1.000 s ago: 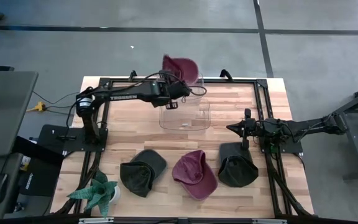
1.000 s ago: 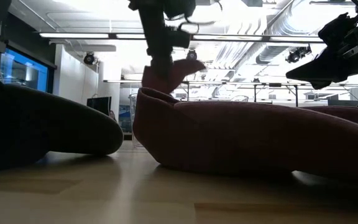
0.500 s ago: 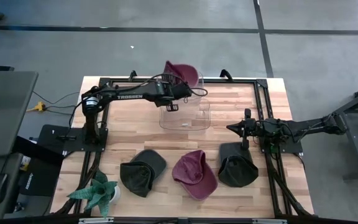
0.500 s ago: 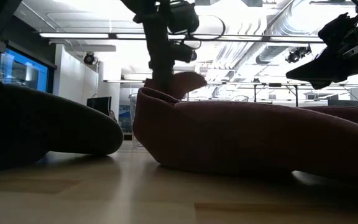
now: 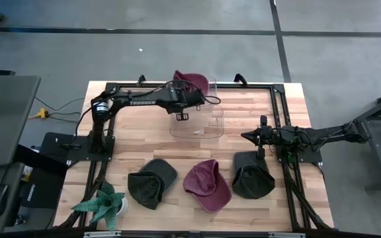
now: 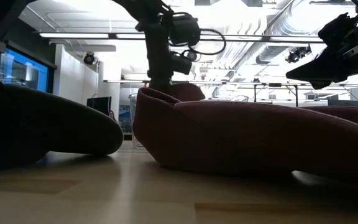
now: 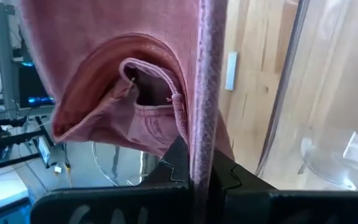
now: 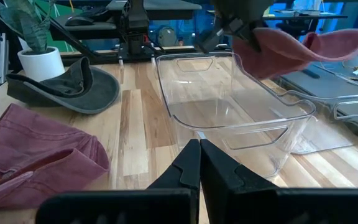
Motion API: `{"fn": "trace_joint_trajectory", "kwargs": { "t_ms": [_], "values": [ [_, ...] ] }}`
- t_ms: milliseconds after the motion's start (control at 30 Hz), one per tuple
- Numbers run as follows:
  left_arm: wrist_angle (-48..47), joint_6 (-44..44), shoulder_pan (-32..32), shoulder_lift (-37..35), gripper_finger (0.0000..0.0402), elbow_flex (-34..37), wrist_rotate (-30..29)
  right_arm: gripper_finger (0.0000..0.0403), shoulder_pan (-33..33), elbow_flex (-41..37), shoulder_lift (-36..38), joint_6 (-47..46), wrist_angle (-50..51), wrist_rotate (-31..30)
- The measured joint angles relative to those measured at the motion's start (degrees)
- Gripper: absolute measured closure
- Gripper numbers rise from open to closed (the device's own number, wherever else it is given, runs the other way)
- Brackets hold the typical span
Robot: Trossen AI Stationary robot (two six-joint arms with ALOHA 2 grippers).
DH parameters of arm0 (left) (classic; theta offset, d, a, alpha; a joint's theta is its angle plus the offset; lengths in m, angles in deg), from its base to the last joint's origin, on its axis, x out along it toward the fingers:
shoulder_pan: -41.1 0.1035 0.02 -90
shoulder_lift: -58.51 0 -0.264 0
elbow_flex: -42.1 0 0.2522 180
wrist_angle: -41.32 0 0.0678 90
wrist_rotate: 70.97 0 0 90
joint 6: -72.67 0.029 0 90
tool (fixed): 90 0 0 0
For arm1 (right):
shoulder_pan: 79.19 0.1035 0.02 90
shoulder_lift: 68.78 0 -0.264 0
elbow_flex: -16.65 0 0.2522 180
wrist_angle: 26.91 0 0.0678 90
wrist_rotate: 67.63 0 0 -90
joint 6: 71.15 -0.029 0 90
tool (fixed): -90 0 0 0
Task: Pick & Place hat
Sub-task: Put the dark red cap into the top transparent bin
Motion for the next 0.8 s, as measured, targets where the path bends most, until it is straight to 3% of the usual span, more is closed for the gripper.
{"fn": "trace_joint_trajectory", "kwargs": {
  "t_ms": [667, 800],
  "values": [
    [0.01, -1.36, 0.01, 0.29, 0.0401, 0.02, 3.02, 0.0402, -0.02, -0.01, 0.0, -0.01, 0.0, 0.02],
    [0.06, -1.47, 0.01, 0.29, 0.0383, 0.02, 4.6, 0.0402, 0.0, 0.0, 0.0, -0.02, 0.0, 0.0]
  ]
}}
